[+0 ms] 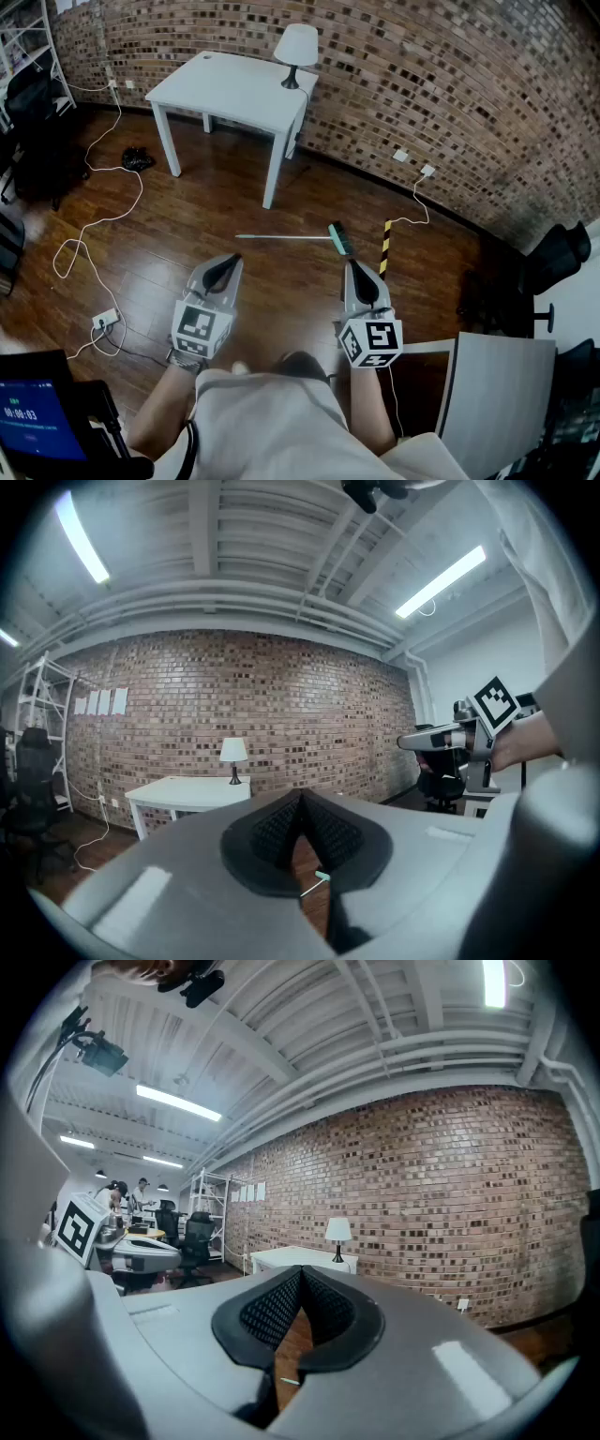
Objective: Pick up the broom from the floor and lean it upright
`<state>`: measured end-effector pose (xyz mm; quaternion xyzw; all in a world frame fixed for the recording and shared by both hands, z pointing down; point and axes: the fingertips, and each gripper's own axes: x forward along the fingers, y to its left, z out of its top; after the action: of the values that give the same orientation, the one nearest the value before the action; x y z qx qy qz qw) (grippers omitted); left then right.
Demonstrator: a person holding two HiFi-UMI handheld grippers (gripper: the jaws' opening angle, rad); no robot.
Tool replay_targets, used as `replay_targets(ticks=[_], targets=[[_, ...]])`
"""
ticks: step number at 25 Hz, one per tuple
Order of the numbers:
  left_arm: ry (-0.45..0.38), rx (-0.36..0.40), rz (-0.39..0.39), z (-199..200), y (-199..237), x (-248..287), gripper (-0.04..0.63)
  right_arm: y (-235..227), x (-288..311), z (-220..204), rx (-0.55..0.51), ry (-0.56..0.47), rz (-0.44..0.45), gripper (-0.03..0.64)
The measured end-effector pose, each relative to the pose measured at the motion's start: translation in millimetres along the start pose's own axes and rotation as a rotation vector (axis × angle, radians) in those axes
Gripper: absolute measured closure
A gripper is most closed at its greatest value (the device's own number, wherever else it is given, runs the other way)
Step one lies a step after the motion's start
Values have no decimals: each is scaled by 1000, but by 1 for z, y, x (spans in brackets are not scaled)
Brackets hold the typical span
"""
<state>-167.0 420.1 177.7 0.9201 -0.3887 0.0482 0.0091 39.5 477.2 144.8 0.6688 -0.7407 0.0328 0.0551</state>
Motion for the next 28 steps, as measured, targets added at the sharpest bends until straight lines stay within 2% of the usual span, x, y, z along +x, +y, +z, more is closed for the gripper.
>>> replay_targets(ticks=[7, 12, 19, 24, 28], targets=[[11, -20, 18, -6, 15, 20, 595, -2, 26, -9, 6, 14, 32, 603], [24, -8, 25, -14, 27, 61, 595, -27, 67, -23, 26, 18, 49, 603], [40, 5, 79, -12, 53, 167, 595, -98, 163, -33, 37, 30, 91, 603], [-7, 26, 115, 21, 61, 260, 595, -157, 229, -10, 10, 12, 134, 603], [-21, 20, 128, 38, 73, 310, 595, -193, 274, 5, -10, -1, 160, 603]])
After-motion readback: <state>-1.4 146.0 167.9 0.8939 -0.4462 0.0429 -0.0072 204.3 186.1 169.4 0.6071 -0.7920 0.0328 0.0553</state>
